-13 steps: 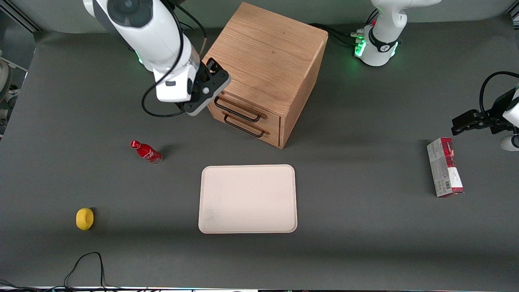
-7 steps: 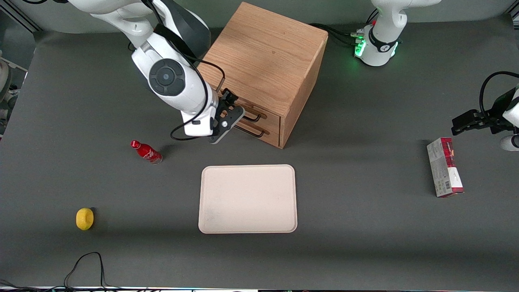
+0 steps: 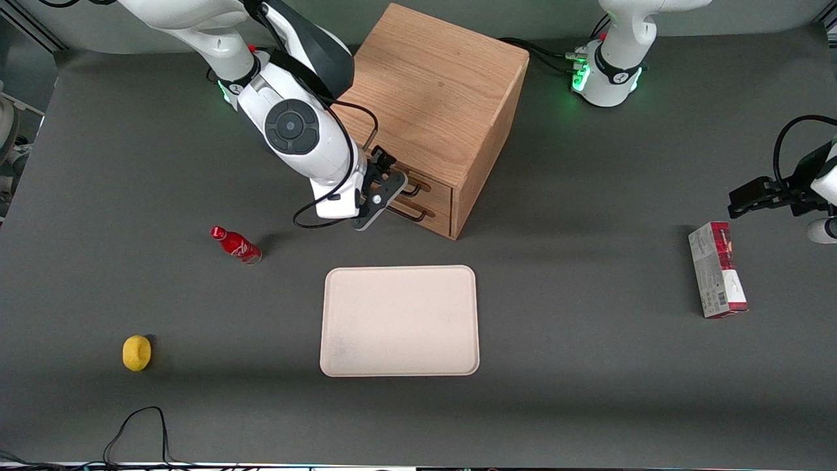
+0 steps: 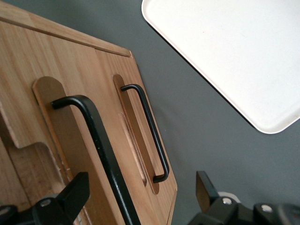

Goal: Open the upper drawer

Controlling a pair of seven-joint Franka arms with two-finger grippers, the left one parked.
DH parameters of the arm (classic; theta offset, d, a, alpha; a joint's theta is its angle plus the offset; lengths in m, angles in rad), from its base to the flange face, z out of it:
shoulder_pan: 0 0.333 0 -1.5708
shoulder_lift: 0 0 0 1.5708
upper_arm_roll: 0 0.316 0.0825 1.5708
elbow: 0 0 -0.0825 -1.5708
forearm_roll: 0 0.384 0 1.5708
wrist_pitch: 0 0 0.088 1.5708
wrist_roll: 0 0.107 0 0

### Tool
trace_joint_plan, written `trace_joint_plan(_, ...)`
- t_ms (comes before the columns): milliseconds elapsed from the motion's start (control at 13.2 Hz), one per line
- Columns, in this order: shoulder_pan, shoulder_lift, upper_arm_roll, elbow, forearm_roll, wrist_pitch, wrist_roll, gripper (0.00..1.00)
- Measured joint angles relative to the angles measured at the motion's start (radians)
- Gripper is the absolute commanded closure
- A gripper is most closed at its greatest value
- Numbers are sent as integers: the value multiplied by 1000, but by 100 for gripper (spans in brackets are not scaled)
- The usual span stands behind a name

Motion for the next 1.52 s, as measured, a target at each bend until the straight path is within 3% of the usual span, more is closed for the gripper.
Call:
trace_joint_plan(530, 0, 48, -2, -39, -101, 96, -2, 0)
trace_joint_plan(985, -10, 58, -23, -12, -123, 109, -43, 0)
trace_joint_plan(1515, -16, 95, -137, 77, -125, 110, -159, 0)
